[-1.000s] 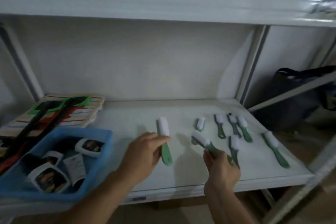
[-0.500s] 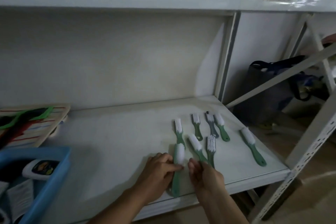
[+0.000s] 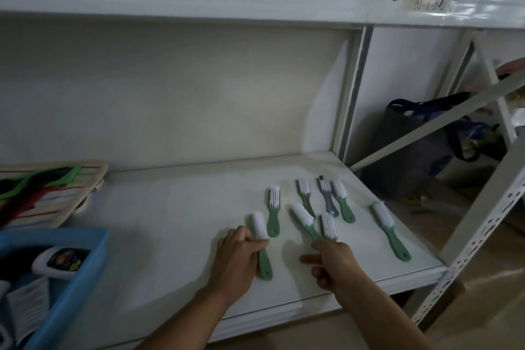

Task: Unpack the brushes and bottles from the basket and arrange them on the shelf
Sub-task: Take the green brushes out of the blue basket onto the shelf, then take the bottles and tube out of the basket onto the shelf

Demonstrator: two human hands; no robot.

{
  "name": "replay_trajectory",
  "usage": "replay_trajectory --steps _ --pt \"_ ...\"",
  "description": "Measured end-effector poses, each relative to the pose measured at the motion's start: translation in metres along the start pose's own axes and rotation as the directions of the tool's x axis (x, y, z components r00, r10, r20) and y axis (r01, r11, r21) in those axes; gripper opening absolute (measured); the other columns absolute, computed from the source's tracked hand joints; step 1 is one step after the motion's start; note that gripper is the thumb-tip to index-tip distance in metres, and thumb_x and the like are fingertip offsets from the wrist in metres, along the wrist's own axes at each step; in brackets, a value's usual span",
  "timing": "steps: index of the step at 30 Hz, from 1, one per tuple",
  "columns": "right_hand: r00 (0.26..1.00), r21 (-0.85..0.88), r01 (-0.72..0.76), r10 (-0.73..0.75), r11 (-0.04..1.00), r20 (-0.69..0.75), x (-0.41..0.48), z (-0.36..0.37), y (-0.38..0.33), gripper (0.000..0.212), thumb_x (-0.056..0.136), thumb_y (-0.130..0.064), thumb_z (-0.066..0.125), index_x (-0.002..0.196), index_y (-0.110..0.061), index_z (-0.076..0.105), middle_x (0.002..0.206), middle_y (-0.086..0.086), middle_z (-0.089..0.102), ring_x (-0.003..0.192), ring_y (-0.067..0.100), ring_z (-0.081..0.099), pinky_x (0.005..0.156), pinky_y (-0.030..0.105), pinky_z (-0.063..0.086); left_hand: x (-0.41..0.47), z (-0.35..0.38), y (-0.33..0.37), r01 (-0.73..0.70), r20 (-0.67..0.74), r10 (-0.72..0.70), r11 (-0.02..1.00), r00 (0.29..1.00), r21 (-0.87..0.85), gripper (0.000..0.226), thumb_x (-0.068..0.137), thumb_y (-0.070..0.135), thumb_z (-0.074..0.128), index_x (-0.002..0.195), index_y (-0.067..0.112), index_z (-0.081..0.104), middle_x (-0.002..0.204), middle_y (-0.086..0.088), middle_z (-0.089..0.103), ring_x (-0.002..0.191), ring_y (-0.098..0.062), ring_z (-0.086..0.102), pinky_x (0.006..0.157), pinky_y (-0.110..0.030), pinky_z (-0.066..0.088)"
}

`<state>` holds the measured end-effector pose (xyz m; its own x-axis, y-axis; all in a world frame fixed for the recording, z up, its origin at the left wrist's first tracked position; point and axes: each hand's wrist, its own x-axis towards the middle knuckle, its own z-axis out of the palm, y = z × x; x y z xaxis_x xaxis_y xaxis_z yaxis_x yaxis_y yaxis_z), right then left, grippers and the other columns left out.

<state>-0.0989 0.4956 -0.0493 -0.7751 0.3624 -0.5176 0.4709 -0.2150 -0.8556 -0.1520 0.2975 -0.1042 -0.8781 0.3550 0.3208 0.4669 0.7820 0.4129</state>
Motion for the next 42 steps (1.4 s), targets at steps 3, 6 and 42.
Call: replay_trajectory --steps 3,6,42 --pt "0.999 -0.100 0.039 -0.039 0.994 0.005 -0.007 0.003 0.002 0.014 0.091 -0.008 0.050 0.105 -0.006 0.053 0.071 0.018 0.072 0.034 0.015 0.036 0.038 0.018 0.026 0.003 -0.004 0.001 0.010 0.135 -0.019 0.998 0.991 0.065 0.042 0.097 0.023 0.041 0.132 0.041 0.055 0.106 0.005 0.050 0.104 -0.022 0.045 0.090 -0.034 0.037" --pt "0.988 -0.144 0.143 -0.149 0.979 -0.034 -0.010 0.006 0.003 0.021 0.093 -0.008 0.048 0.114 -0.006 0.052 0.069 0.016 0.073 0.035 0.015 0.038 0.038 0.018 0.029 0.003 -0.016 0.014 -0.019 0.266 -0.013 0.993 0.964 0.116 0.053 0.098 0.018 0.035 0.144 0.044 0.035 0.116 0.001 0.046 0.108 -0.024 0.039 0.095 -0.037 0.033" --pt "0.559 -0.585 0.766 -0.172 -0.267 0.811 -0.123 0.414 0.046 0.041 0.090 -0.017 0.060 0.131 -0.012 0.053 0.129 0.018 0.049 0.117 0.033 0.053 0.094 0.039 0.047 -0.177 -0.249 -0.202 0.856 0.007 -0.857 0.515 0.516 -0.050 0.061 0.073 0.031 0.072 0.126 0.012 0.048 0.106 -0.003 0.066 0.104 -0.024 0.064 0.087 -0.038 0.054"
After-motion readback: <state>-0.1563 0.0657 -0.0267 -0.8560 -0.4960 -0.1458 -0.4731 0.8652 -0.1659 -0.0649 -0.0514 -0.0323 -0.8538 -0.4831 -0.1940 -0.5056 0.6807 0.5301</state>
